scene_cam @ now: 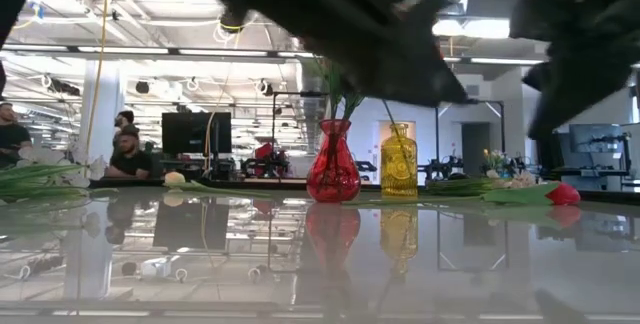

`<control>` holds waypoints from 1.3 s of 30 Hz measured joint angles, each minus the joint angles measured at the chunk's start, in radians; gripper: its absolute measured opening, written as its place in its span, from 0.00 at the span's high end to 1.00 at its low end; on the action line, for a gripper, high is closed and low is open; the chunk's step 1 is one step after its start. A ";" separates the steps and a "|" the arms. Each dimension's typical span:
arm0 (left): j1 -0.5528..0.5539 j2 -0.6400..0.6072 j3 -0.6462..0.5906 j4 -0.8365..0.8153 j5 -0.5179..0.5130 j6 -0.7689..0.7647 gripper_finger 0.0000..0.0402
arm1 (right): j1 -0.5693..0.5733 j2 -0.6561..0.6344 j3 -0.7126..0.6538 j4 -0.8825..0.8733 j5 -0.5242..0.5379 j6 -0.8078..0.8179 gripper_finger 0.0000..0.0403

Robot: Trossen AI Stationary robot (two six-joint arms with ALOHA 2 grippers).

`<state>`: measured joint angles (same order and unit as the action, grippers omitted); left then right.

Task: Sort flowers into vase by color
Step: Put the red tulip into the red vase

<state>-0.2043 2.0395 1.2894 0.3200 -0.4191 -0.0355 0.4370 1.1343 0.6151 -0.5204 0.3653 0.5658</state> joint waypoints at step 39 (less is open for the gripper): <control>0.196 0.409 0.585 -0.604 0.164 -0.056 0.66 | 0.260 0.004 -0.003 -0.077 0.171 0.108 0.93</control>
<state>-0.0087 2.4489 1.8744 -0.2842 -0.2547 -0.0912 0.6968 1.1385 0.6121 -0.5976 0.5358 0.6739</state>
